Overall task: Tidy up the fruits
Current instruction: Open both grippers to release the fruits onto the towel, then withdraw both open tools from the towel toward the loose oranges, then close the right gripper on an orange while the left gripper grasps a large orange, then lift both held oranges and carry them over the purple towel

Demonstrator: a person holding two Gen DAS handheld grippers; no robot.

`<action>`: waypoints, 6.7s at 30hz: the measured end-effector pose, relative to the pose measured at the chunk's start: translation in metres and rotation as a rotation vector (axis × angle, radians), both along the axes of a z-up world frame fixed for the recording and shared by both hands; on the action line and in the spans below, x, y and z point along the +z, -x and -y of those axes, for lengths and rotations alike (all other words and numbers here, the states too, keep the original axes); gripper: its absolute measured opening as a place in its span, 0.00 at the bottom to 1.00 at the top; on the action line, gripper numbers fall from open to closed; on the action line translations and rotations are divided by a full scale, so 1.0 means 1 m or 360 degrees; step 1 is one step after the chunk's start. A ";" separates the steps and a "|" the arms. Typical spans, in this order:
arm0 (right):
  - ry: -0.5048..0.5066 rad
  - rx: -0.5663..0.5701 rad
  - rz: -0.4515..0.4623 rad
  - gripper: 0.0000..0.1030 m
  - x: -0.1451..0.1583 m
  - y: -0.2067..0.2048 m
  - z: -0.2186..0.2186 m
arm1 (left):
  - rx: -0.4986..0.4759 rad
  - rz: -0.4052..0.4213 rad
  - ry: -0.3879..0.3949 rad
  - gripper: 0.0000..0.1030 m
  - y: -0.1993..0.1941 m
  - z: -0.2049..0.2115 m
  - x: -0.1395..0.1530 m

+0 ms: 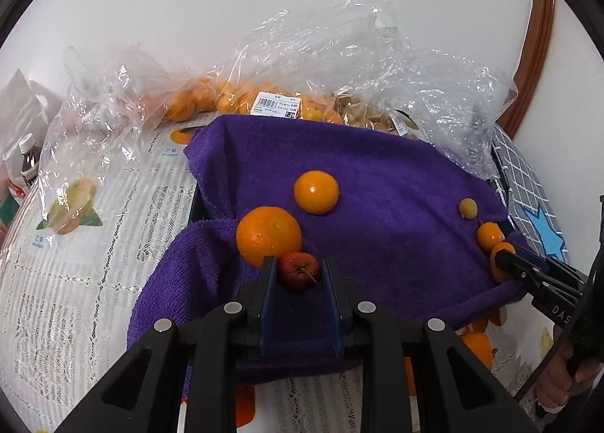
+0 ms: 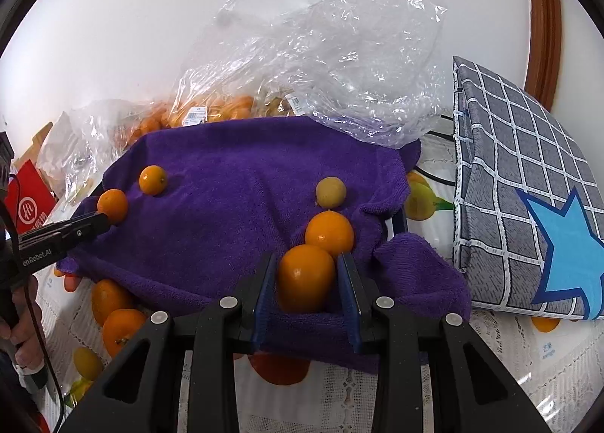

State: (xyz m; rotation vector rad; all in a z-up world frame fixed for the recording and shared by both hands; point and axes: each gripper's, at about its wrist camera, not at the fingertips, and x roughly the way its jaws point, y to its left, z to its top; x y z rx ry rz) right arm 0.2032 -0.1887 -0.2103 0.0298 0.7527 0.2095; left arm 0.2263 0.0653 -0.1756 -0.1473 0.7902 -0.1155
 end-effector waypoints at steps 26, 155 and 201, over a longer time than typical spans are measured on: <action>-0.0028 0.0090 0.0195 0.59 0.018 0.027 -0.018 | -0.0019 0.0100 0.0093 0.38 0.006 -0.004 0.008; -0.0076 0.0186 -0.0004 0.42 -0.009 0.091 0.011 | -0.0164 0.0066 0.0289 0.37 0.076 0.036 -0.009; -0.0251 0.0162 0.0249 0.42 0.053 0.057 0.016 | 0.0178 0.0335 0.0498 0.37 0.088 -0.024 0.017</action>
